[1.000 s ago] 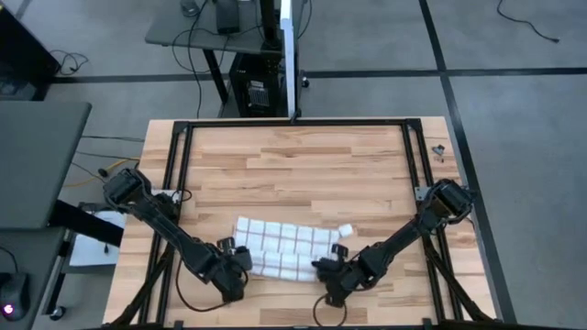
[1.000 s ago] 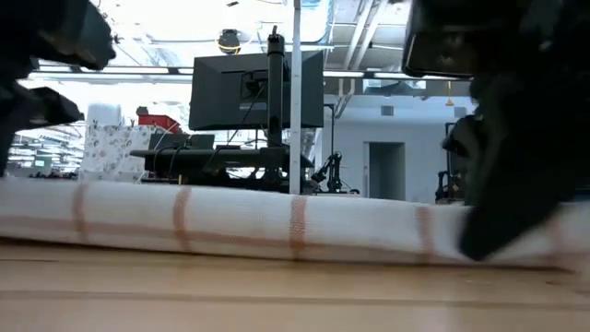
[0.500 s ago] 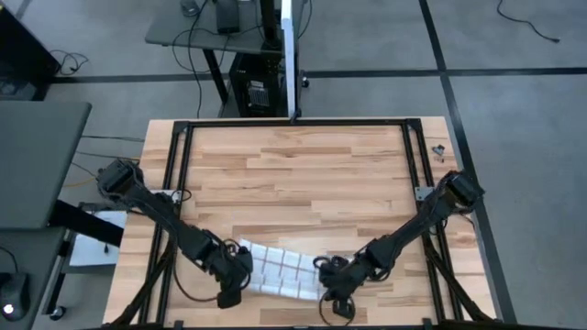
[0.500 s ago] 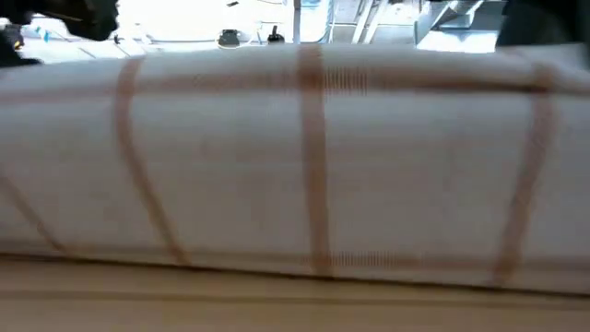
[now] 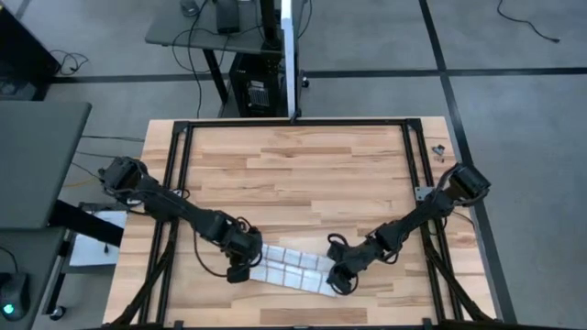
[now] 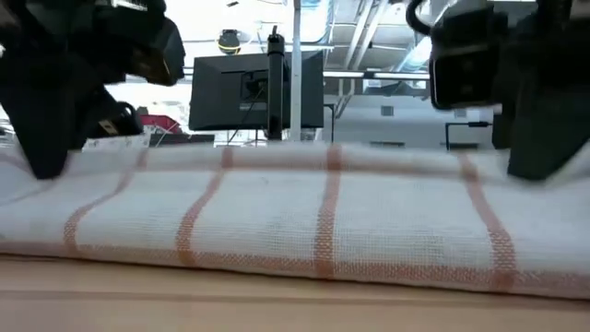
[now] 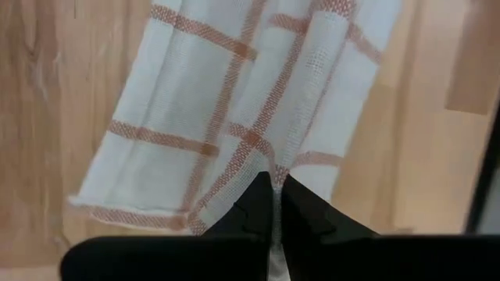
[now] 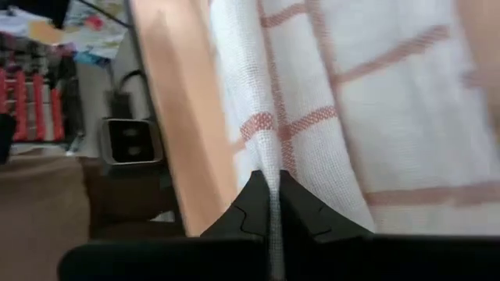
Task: Roll towel
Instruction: Roll the white towel
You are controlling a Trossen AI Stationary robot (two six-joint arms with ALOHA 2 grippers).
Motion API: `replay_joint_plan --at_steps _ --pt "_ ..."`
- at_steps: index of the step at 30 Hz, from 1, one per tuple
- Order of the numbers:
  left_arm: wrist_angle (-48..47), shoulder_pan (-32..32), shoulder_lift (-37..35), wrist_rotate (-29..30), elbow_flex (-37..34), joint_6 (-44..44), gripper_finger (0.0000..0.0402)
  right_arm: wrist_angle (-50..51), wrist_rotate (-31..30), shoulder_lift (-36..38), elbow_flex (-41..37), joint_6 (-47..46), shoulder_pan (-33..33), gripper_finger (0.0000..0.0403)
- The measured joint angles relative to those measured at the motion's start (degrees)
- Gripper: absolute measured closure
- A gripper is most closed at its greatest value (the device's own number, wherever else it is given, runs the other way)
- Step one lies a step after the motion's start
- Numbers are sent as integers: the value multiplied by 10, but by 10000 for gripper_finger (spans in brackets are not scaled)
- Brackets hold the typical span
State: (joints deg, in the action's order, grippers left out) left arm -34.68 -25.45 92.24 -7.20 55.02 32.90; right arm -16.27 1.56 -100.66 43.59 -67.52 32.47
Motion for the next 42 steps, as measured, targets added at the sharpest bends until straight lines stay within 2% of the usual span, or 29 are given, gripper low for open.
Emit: replay_joint_plan --at_steps 7,10,15,19,23,27,30,34,37,42 --pt "5 0 34 14 1 -13 402 25 -8 0 0 -13 -3 402" --pt "15 0 36 15 0 -14 402 27 -8 0 0 -17 -4 388" --pt "15 1 34 14 11 -23 398 42 4 2 0 -52 -3 341" --pt "-13 2 34 14 36 -41 366 45 9 18 -1 -41 -10 296" --pt "-87 12 34 22 80 -67 333 75 19 60 -1 -1 -26 255" --pt "-172 19 34 67 127 -83 323 141 34 119 0 33 -41 231" --pt "-205 19 34 95 155 -85 323 170 31 155 0 51 -47 227" --pt "-204 10 34 100 166 -61 323 141 -6 166 0 75 -43 230" --pt "-202 -7 34 104 166 -39 323 106 -34 142 0 89 -31 237" --pt "-184 -39 34 105 149 12 323 11 -12 74 0 78 -12 257"
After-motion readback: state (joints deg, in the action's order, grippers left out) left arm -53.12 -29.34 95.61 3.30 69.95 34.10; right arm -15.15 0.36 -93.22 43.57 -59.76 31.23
